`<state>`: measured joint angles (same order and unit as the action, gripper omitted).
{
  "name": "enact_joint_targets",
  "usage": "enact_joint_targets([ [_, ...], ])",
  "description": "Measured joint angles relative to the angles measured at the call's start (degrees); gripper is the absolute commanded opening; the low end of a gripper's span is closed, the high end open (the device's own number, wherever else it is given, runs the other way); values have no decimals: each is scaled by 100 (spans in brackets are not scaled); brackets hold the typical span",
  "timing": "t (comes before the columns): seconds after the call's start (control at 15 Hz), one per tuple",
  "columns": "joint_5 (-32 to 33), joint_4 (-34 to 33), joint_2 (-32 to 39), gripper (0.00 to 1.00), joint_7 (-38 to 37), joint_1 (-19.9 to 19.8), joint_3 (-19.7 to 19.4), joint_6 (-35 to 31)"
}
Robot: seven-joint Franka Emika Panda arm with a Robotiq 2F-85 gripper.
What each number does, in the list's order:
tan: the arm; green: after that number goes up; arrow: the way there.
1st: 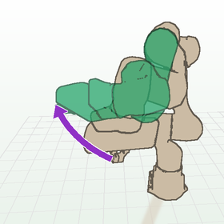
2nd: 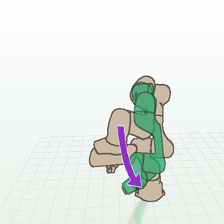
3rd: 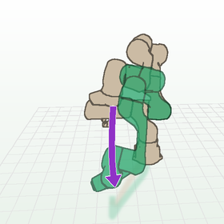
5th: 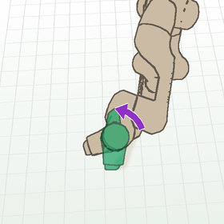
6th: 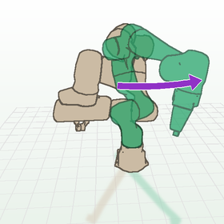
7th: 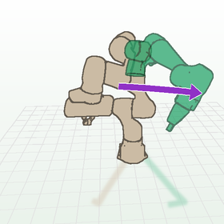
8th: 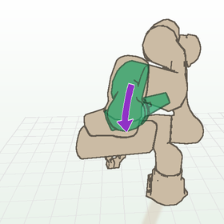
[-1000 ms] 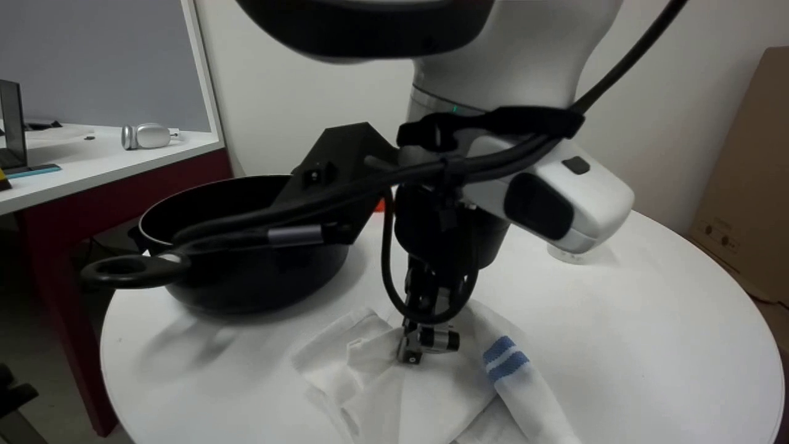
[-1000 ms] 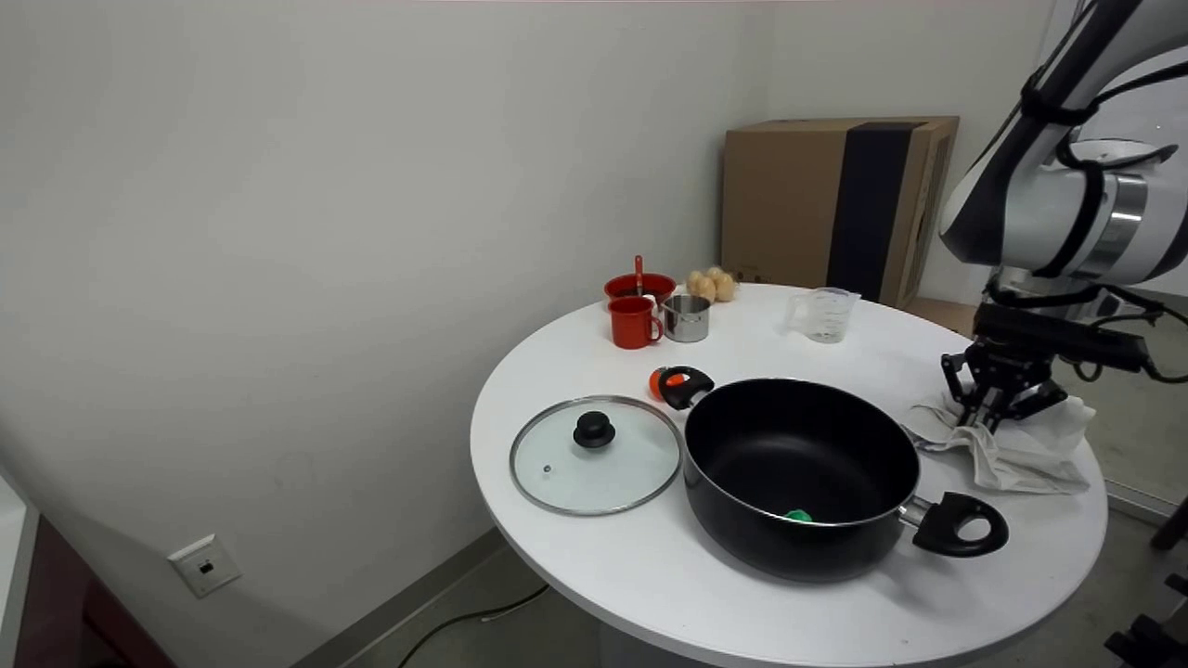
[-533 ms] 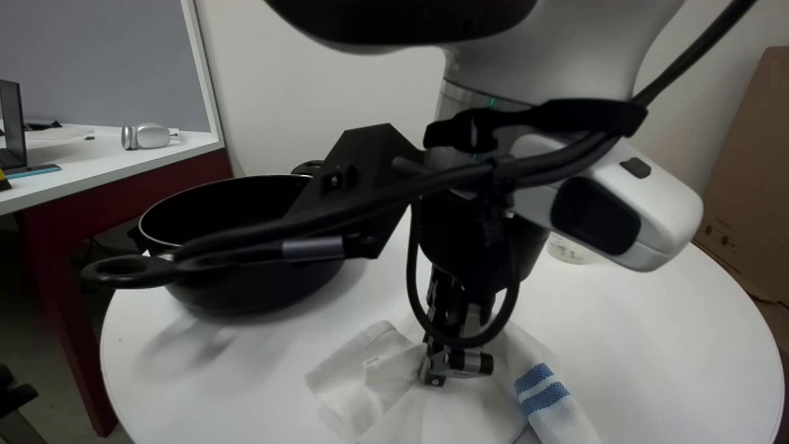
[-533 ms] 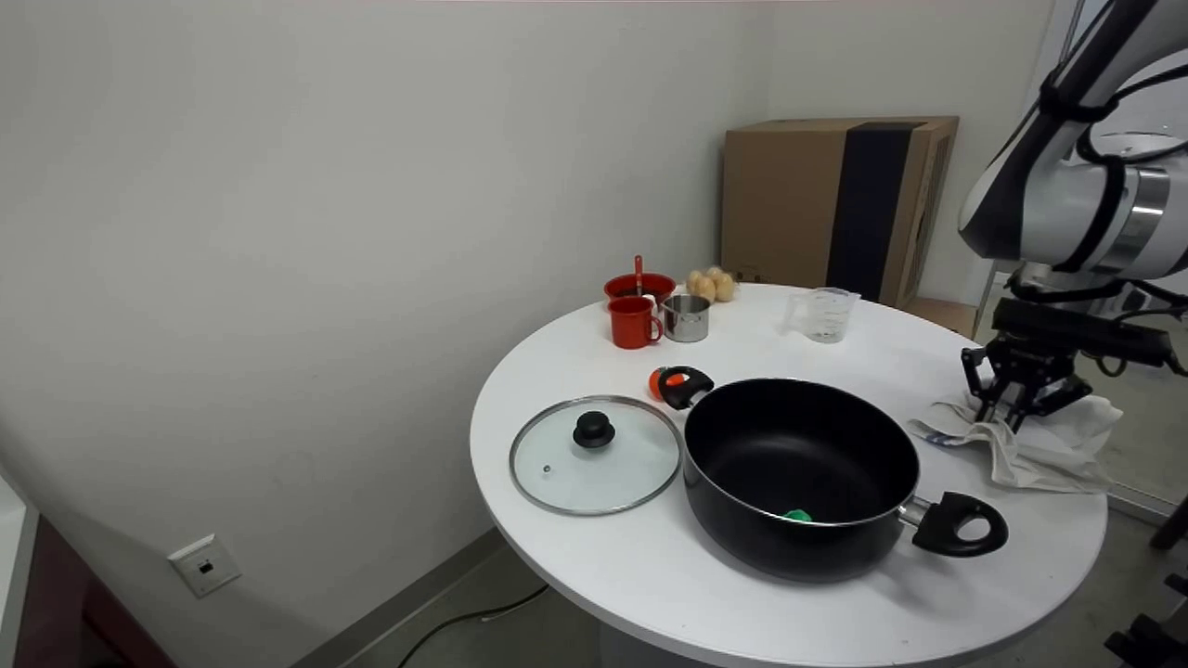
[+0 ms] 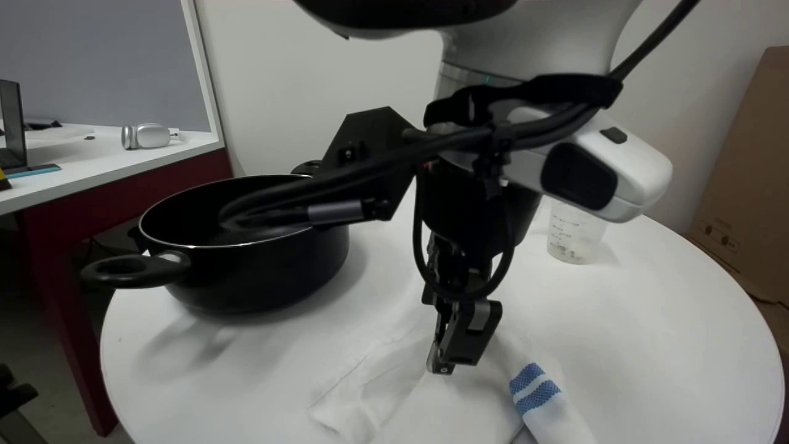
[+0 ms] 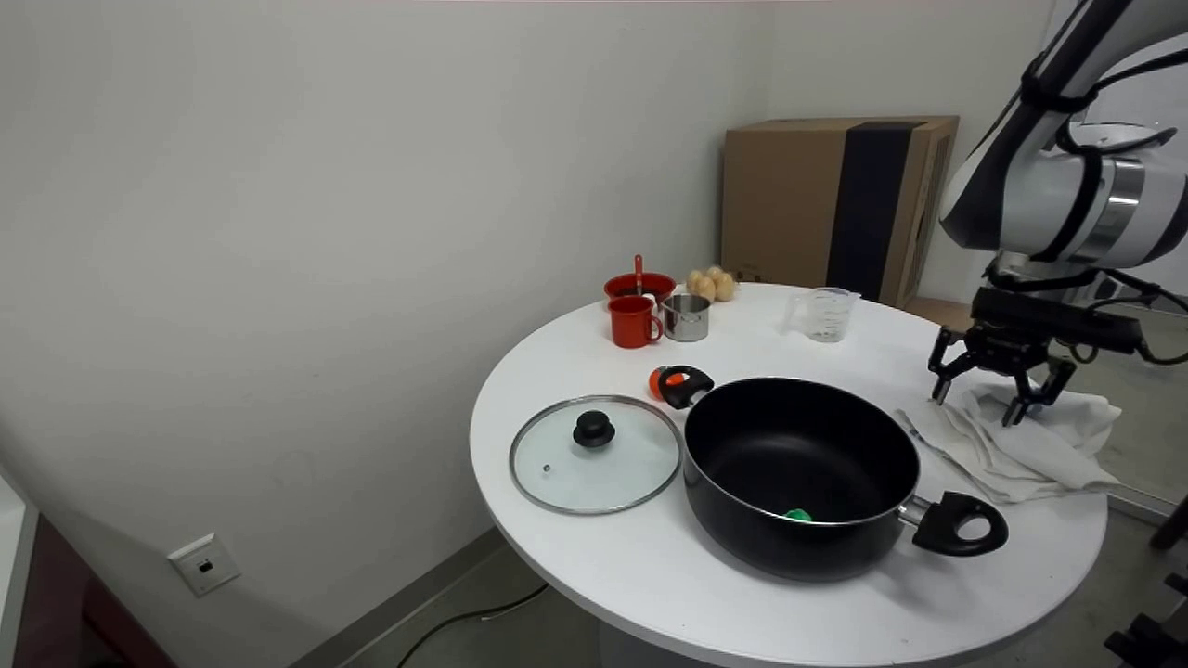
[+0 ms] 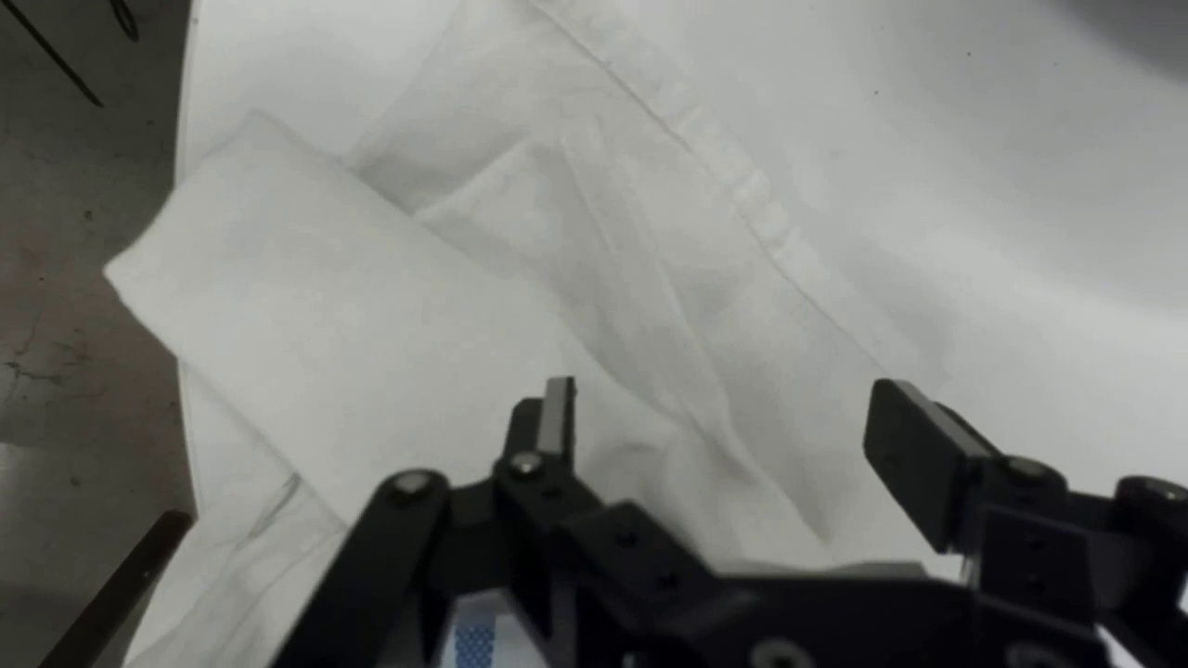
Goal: Take the lid off the pot and put it on the table, take the toy tomato out of the pot and put it on the table, then use the towel to wipe the table
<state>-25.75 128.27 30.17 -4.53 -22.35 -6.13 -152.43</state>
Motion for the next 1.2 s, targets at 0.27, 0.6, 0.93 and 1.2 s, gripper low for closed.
enact_joint_targets([
  [0.27, -2, 45, -61, 66, 0, -15, 2, 0],
  [0.6, -1, 162, -60, 28, 0, -46, -76, 3],
  [0.93, 126, 152, -60, 0, -8, 40, -182, 2],
  [1.2, 310, 124, -55, 32, -53, 215, -205, 2],
])
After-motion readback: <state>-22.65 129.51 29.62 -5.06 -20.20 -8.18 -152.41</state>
